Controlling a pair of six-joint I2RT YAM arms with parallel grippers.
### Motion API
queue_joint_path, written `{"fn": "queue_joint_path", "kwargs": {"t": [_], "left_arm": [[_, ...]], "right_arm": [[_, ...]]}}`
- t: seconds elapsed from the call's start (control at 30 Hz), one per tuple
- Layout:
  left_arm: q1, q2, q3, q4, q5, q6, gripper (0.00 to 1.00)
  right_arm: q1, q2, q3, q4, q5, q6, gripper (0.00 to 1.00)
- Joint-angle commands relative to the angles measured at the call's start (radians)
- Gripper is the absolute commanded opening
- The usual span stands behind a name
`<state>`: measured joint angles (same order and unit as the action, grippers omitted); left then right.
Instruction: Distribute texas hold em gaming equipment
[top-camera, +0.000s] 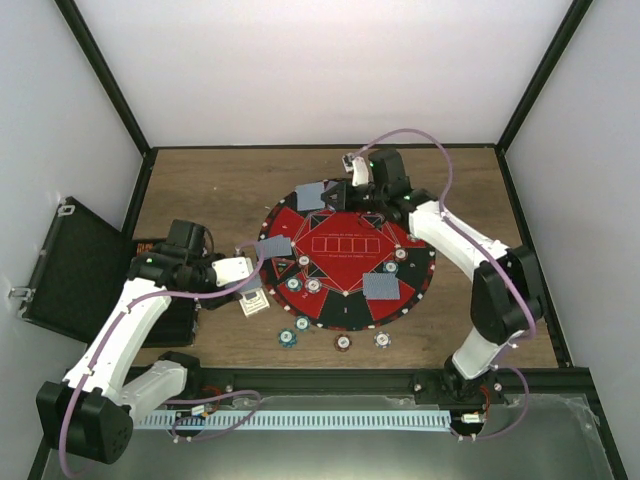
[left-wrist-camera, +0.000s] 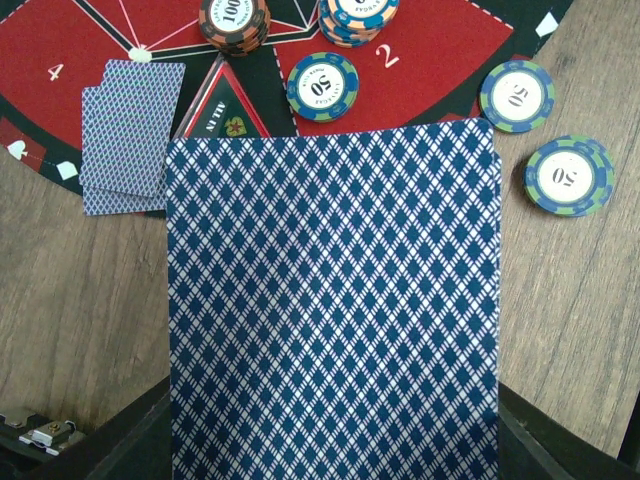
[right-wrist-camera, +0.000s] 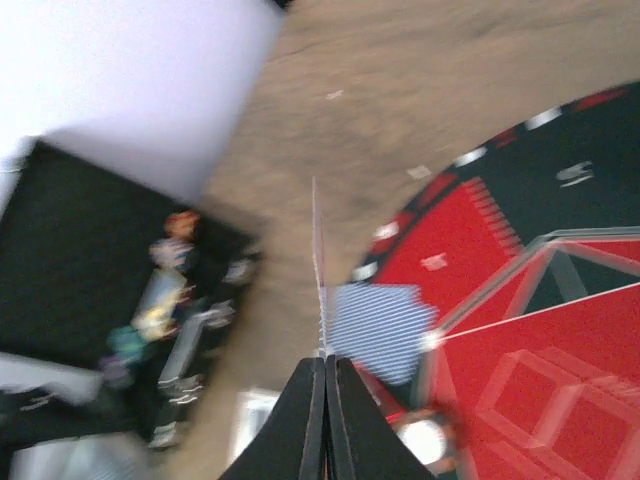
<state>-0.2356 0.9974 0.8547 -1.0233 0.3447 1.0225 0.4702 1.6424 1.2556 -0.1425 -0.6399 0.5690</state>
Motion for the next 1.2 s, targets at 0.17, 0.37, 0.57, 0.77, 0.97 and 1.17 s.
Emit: {"fn": "queue_joint_path", "kwargs": {"t": [0.17, 0.37, 0.57, 0.77, 0.97, 1.17], "left_arm": [[0.005, 0.0, 0.016, 0.009, 0.01, 0.005, 0.24], [0.005, -0.002, 0.018, 0.006, 0.007, 0.001, 0.24], [0.006, -0.009, 0.017, 0.005, 0.004, 0.001, 0.24], [0.006, -0.011, 0.016, 0.006, 0.004, 0.001, 0.24], [0.005, -0.014, 0.019, 0.012, 0.007, -0.003, 0.24], [0.004, -0.017, 0.022, 0.012, 0.015, -0.014, 0.24]], "right_arm": [[0.177, 0.112, 0.114, -0.123, 0.938, -0.692, 0.01], [0.304, 0.148, -0.032, 0.264, 1.174, -1.09, 0.01], [0.351, 0.22, -0.191, 0.453, 1.207, -1.317, 0.01], [0.383, 0.243, -0.287, 0.471, 1.177, -1.317, 0.01], [0.424, 0.239, -0.317, 0.369, 1.155, -1.247, 0.01], [0.456, 0.212, -0.331, 0.263, 1.13, -1.16, 0.05]]}}
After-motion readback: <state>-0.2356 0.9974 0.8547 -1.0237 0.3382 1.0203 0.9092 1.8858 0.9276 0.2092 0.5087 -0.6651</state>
